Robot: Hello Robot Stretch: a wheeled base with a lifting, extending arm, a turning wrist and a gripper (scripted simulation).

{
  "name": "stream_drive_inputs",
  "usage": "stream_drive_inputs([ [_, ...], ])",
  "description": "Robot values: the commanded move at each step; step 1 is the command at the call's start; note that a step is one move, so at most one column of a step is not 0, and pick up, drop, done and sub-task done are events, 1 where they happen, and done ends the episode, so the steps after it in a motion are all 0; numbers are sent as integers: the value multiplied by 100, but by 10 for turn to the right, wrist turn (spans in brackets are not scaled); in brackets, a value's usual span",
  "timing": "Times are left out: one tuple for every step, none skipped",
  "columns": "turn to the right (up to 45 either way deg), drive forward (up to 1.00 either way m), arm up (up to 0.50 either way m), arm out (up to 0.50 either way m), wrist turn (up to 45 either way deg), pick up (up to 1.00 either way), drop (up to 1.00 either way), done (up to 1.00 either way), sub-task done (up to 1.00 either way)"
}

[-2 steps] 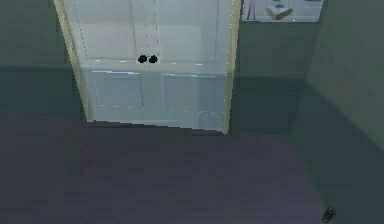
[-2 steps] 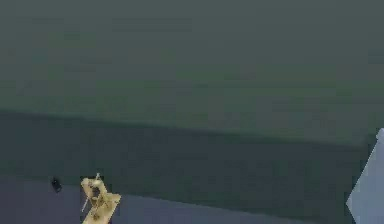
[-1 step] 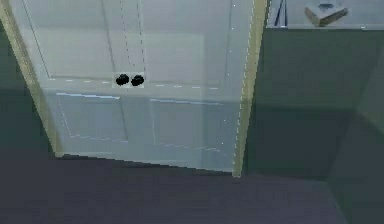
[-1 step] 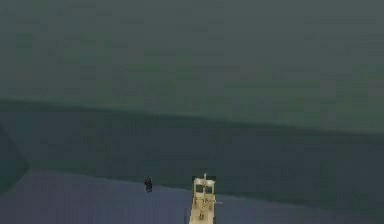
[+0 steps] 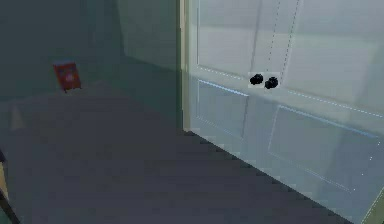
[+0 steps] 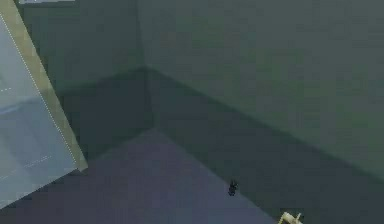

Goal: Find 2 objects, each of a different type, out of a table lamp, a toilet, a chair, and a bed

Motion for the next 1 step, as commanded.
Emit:
stream_drive_inputs([
  [0, 65, 0, 0, 0, 0, 0, 0, 0],
])
